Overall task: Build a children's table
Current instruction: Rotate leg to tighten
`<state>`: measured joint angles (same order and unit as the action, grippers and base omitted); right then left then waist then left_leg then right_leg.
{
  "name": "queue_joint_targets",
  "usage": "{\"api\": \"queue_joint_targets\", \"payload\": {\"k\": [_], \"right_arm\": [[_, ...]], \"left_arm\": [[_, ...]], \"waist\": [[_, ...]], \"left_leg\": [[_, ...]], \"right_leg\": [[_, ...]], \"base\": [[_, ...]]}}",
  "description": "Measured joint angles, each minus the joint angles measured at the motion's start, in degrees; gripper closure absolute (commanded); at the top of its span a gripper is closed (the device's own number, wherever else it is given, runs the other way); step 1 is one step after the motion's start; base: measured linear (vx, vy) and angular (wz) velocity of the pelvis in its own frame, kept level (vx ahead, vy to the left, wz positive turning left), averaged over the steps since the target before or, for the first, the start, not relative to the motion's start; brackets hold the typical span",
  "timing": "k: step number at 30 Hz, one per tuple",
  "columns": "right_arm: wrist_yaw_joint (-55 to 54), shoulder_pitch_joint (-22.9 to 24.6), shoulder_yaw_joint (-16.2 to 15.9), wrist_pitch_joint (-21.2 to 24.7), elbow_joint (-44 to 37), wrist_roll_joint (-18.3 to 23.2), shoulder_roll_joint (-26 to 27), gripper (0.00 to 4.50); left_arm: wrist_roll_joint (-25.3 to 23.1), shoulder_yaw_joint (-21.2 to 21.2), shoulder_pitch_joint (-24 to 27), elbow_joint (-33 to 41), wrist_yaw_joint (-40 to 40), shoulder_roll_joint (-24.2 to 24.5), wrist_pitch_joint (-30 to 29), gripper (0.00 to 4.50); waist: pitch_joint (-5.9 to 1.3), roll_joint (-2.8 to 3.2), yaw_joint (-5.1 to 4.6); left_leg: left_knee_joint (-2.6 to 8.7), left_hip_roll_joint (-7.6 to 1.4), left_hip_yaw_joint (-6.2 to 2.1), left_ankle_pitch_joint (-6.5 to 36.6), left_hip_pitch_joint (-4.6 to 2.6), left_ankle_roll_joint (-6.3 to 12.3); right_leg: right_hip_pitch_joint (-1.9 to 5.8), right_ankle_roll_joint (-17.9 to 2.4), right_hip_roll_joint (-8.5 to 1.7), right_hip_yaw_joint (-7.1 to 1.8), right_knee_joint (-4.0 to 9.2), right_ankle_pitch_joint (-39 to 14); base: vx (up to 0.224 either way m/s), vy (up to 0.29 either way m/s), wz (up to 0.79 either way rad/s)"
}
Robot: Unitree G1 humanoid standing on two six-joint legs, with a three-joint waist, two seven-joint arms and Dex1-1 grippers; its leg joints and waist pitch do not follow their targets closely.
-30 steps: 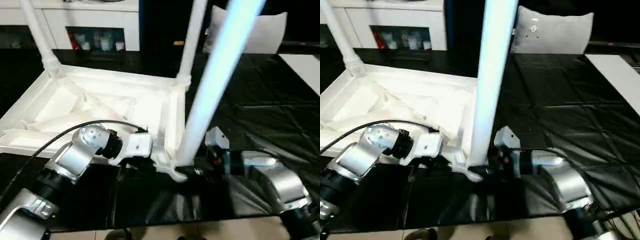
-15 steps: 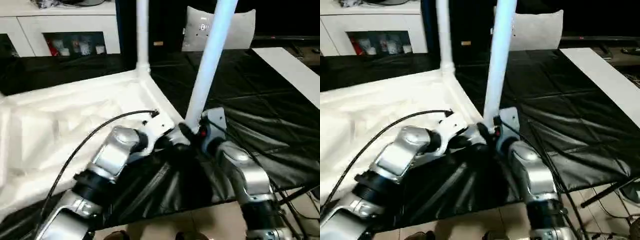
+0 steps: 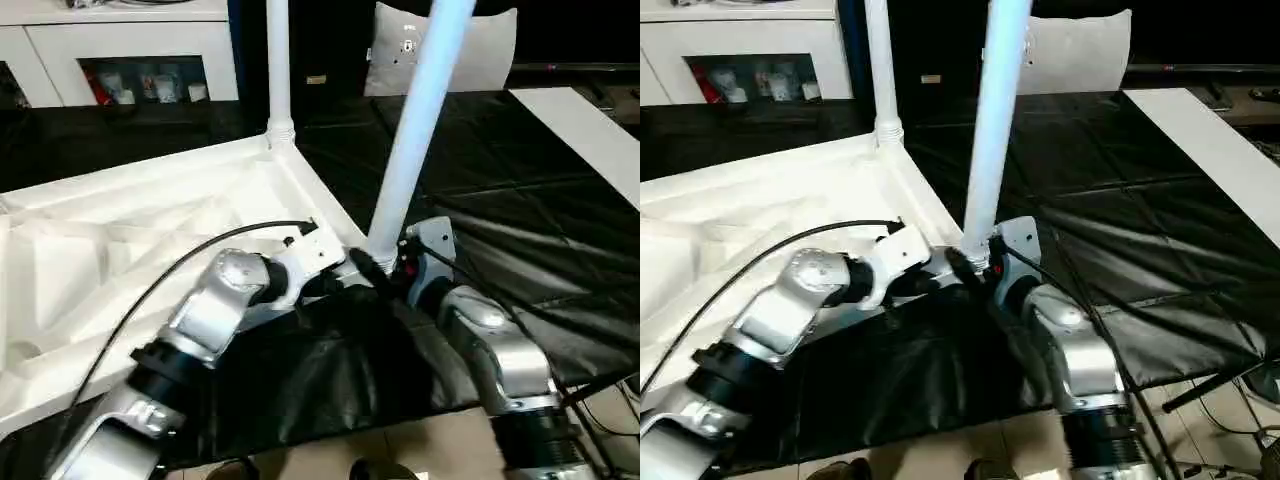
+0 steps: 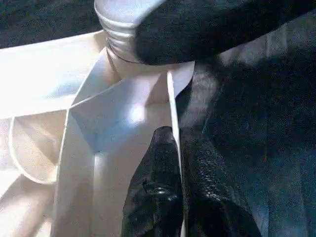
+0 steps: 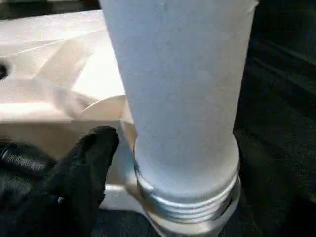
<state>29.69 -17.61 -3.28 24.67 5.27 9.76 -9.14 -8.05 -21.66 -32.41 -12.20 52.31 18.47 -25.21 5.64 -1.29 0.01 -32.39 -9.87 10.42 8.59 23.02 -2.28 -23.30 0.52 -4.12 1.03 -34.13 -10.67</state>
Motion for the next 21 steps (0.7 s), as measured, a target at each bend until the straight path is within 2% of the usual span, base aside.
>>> {"api": "queue_joint_targets", "payload": {"k": [3,8,11,17,21], "right_arm": [[7.09,0.27,-1.74,-0.65,-0.7,1.24,-5.09,0.05],[21.82,0.44,-2.32,-1.9,-0.77,4.16,-14.49,0.05],[28.51,-0.12,-2.44,-1.83,-0.76,5.61,-18.2,0.05],[36.32,-0.52,-6.42,-4.15,-0.73,5.54,-21.91,0.05],[39.72,-0.69,-8.49,-5.18,-0.72,5.4,-22.46,0.05]], "left_arm": [[1.29,-0.24,0.13,-0.35,3.8,3.45,4.18,4.5],[2.75,-0.79,-0.06,-2.64,12.07,8.36,13.07,4.5],[3.98,-0.93,-0.26,-3.7,17.01,10.01,15.69,4.5],[4.95,-3.42,-1.36,-4.61,23.1,11.96,19.56,4.5],[5.07,-4.16,-1.45,-4.62,25.3,12.38,21.32,4.5]], "waist": [[0.0,0.0,0.33],[0.01,0.02,1.52],[0.01,0.02,2.03],[0.01,0.01,2.56],[0.0,0.0,2.73]], "left_leg": [[0.13,-0.16,0.0,0.0,0.02,-0.01],[0.09,-0.27,0.1,0.03,0.06,0.02],[0.05,-0.27,0.2,0.03,0.03,0.03],[-0.09,-0.29,0.34,0.02,-0.05,0.03],[-0.14,-0.29,0.64,0.02,-0.07,0.04]], "right_leg": [[-0.08,0.04,0.22,0.01,0.02,-0.03],[-0.06,-0.01,0.35,-0.07,0.13,-0.17],[-0.06,-0.01,0.31,-0.1,0.08,-0.17],[0.04,-0.1,0.2,-0.1,-0.02,-0.11],[0.06,-0.11,0.01,-0.1,-0.04,-0.1]], "base": [[0.0,0.0,0.0],[0.0,0.0,0.0],[0.0,0.0,0.0],[0.0,0.0,0.0],[0.0,0.0,0.0]]}}
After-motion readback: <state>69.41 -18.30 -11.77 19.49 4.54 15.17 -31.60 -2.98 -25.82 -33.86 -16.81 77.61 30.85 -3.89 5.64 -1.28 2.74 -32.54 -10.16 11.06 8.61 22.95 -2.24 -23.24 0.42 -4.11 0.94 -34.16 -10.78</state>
